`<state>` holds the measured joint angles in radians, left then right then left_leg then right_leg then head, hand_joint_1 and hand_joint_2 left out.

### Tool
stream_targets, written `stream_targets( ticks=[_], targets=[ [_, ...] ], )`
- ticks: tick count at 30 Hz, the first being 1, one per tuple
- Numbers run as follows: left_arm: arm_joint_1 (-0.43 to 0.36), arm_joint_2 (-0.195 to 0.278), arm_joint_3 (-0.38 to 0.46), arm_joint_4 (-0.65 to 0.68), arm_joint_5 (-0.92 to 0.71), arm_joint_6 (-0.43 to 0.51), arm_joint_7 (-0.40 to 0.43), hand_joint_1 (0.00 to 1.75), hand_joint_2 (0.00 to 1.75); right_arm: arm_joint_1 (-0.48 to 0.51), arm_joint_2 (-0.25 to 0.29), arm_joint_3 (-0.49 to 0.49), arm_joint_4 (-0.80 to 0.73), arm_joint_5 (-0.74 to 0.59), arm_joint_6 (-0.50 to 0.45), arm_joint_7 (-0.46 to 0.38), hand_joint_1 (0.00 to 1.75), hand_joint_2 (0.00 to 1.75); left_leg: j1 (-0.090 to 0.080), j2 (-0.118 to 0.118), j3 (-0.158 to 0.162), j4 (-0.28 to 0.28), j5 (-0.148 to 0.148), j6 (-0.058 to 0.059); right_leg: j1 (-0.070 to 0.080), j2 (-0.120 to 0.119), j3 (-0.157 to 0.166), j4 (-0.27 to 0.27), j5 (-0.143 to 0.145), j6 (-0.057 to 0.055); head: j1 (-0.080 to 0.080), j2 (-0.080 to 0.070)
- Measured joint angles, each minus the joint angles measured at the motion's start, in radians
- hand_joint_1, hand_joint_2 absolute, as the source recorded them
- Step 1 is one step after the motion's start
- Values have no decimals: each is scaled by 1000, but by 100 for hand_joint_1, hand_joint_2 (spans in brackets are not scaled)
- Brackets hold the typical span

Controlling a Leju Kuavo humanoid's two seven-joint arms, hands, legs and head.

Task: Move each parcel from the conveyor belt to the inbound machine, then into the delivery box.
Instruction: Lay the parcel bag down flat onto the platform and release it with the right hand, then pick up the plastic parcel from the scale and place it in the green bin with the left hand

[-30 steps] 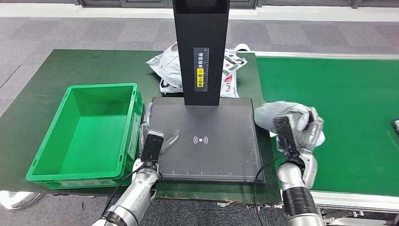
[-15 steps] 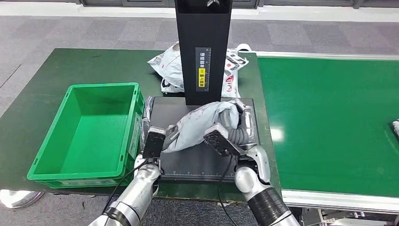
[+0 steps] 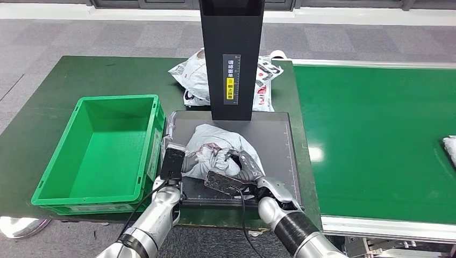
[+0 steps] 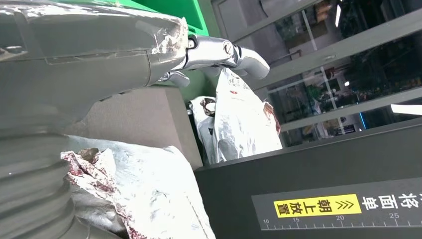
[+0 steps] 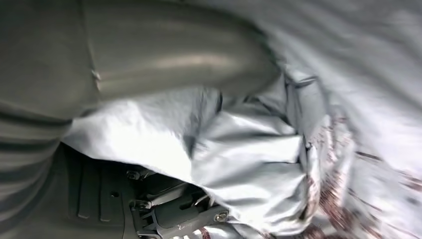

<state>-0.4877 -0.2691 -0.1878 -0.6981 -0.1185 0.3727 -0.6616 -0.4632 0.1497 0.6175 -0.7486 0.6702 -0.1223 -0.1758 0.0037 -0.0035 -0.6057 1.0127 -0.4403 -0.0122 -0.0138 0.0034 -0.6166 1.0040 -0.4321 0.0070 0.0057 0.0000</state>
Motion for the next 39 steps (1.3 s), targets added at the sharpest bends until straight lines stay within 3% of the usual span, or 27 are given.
stream_targets(
  ticks=[4,7,14,20,29,39],
  targets=[
    [-4,5,0,11,6,0,-1,0,175,-8,-7,1,19,-10,-27,0,0,175,0,0,0,0,0,0,0,0,0,0,0,0,0,0],
    [-4,10,0,13,15,1,-2,0,175,1,-16,-8,0,-43,-105,-31,0,175,0,0,0,0,0,0,0,0,0,0,0,0,0,0],
    [0,13,0,10,3,1,-2,0,175,72,-24,-141,-222,-191,-284,-160,0,175,0,0,0,0,0,0,0,0,0,0,0,0,0,0],
    [-1,9,0,10,-16,1,-1,0,175,117,-24,-244,-363,-291,-296,-221,0,175,0,0,0,0,-1,1,0,0,0,0,0,0,0,0],
    [-1,-19,-32,10,-91,43,18,0,175,109,-11,-300,-420,-448,-356,-287,0,175,0,0,-1,0,0,1,0,0,0,0,0,0,0,0],
    [-53,-61,-134,100,-218,37,93,0,175,153,-27,-326,-472,-461,-412,-265,0,175,-1,-1,-1,0,-1,1,-1,-1,0,-1,-1,1,0,0]
  ],
)
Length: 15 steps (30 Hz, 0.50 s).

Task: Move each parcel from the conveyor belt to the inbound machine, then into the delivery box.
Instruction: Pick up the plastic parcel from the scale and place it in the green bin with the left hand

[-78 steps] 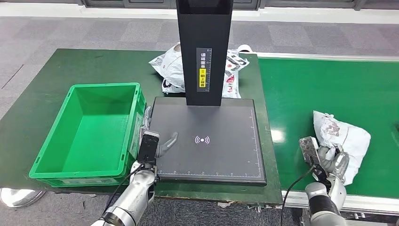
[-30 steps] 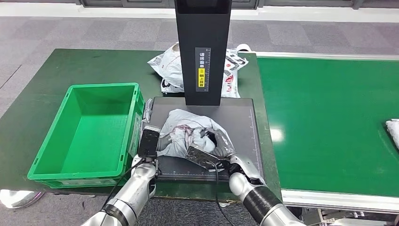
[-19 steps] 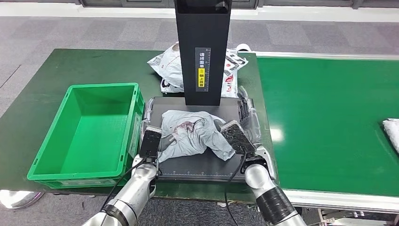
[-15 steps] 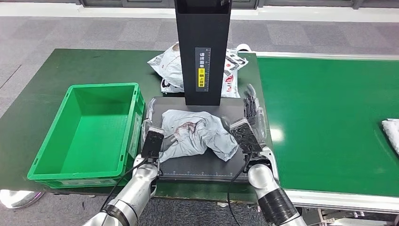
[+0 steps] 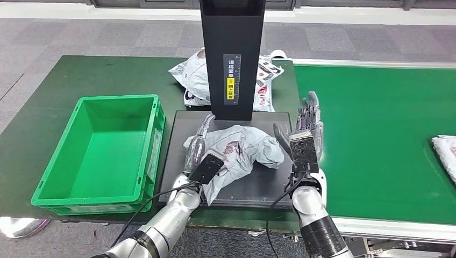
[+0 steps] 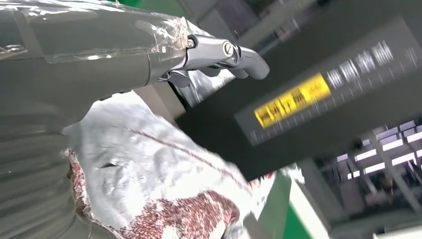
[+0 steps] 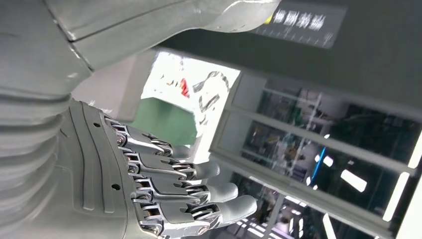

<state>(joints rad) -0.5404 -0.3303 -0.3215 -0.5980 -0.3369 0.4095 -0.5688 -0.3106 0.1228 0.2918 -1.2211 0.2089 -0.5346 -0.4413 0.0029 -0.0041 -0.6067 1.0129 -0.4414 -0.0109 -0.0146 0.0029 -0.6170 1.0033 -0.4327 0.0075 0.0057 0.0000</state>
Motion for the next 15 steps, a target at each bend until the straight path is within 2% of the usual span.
stream_targets(
  ticks=[6,10,13,15],
  targets=[
    [-19,-5,-33,44,-27,-13,25,3,175,3,-12,-21,0,-3,-3,3,0,175,0,0,0,0,0,0,0,0,0,0,0,0,0,0],
    [-52,-4,-105,91,-186,-75,156,173,175,1,-34,-43,6,-36,-13,15,0,175,0,-1,0,0,0,0,0,-2,0,0,0,0,0,0],
    [-77,-4,-191,130,-345,-78,273,175,175,12,-57,-74,5,-56,-14,12,0,175,0,-1,0,0,0,0,0,-2,1,0,0,0,0,0],
    [-94,-4,-240,154,-409,-70,324,175,175,28,-68,-93,-1,-56,-10,11,0,175,-1,-1,0,0,0,1,-1,-2,1,0,0,0,0,0]
  ],
)
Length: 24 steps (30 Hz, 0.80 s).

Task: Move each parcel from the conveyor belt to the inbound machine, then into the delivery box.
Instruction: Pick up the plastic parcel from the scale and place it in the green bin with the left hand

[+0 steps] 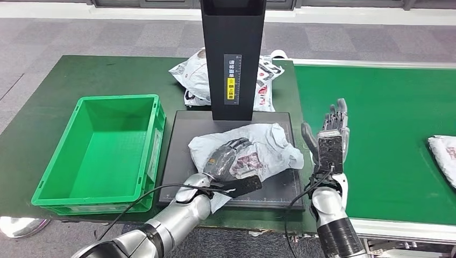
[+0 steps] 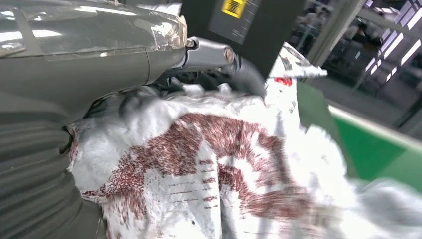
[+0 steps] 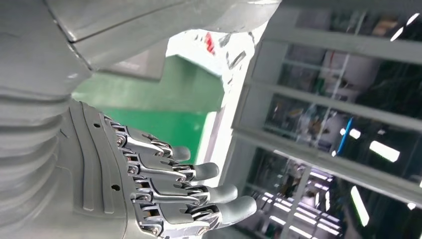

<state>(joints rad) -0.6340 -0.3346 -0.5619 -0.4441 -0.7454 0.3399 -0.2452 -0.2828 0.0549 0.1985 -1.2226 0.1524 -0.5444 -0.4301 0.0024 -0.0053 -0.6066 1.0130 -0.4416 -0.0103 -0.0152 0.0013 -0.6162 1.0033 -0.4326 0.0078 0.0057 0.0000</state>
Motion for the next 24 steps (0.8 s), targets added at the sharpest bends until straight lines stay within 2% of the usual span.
stream_targets(
  ticks=[5,17,19,22,24],
  targets=[
    [-33,3,-52,32,-45,12,29,175,175,38,-8,-15,-30,45,5,17,0,175,0,0,0,0,0,0,0,0,0,0,0,0,0,0],
    [-47,11,-53,41,-41,44,11,175,175,59,-3,-15,-47,90,21,39,0,175,0,0,0,0,0,0,1,0,0,1,0,0,0,0],
    [-50,17,-28,36,-3,86,-18,175,175,67,8,-15,-47,80,31,39,0,175,1,0,0,0,0,-1,1,0,0,1,0,0,0,0],
    [-51,33,90,-31,122,185,-130,175,175,89,43,-14,-47,59,6,9,0,175,1,0,0,0,1,-1,1,0,0,1,0,0,0,0],
    [-52,44,131,-85,140,228,-158,175,175,92,51,-14,-47,52,-6,3,0,175,1,0,0,0,1,-1,1,0,0,1,0,0,0,0]
  ],
)
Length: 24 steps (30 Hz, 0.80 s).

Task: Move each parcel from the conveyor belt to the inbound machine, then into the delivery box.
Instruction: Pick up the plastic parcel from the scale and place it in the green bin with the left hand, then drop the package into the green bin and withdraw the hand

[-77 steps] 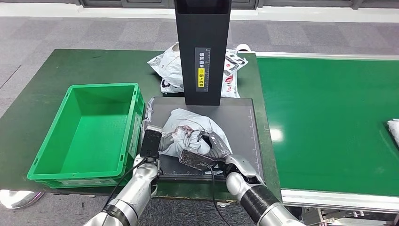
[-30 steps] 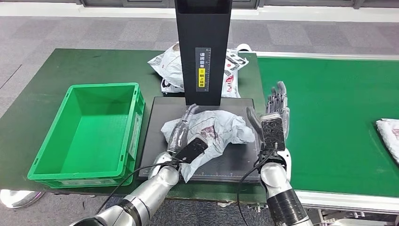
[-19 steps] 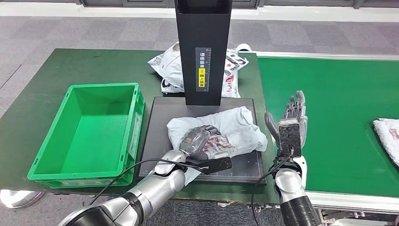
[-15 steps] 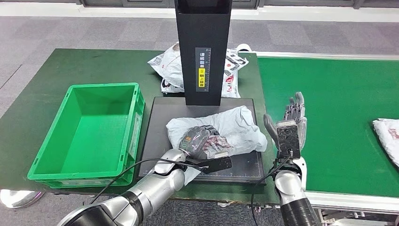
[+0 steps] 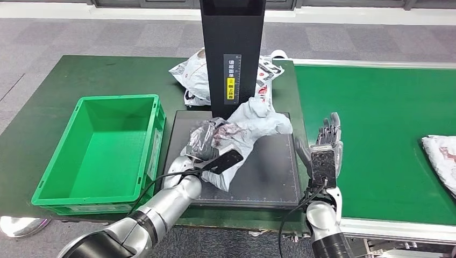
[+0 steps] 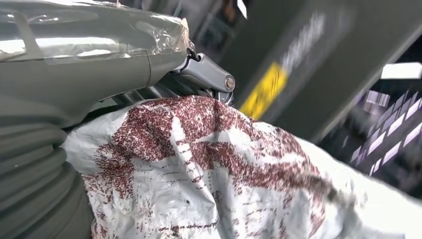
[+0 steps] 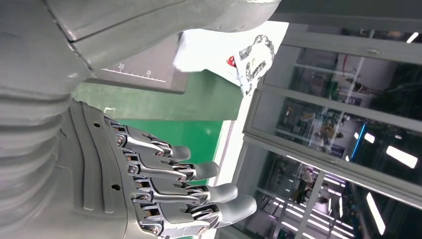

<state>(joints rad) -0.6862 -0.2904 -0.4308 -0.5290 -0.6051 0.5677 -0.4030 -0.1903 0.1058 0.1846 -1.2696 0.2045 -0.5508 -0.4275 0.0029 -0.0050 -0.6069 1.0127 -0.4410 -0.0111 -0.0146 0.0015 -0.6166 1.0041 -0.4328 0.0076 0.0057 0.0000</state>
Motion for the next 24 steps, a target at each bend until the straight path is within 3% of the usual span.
stream_targets(
  ticks=[6,9,14,19,24],
  targets=[
    [-15,30,38,-116,-31,47,20,175,175,5,3,0,0,-8,-4,-11,0,175,0,0,0,0,0,0,0,0,0,0,0,0,0,0],
    [-15,42,64,-168,-168,105,43,175,175,11,7,0,0,-11,-9,-22,0,175,0,0,0,0,0,0,0,0,0,0,0,0,0,0],
    [-12,61,227,-330,-611,127,154,175,175,36,11,0,-3,-20,-24,-38,0,175,0,1,0,0,0,0,0,1,0,0,0,0,0,0],
    [16,96,353,-447,-755,128,236,175,175,72,11,0,-22,-17,-27,-36,0,175,0,2,0,-1,0,0,0,2,-1,0,0,0,0,0],
    [119,164,423,-550,-891,129,420,175,175,112,13,0,-59,15,-20,-15,0,175,1,4,1,-1,-1,-2,1,4,-1,0,-1,-1,0,0]
  ],
)
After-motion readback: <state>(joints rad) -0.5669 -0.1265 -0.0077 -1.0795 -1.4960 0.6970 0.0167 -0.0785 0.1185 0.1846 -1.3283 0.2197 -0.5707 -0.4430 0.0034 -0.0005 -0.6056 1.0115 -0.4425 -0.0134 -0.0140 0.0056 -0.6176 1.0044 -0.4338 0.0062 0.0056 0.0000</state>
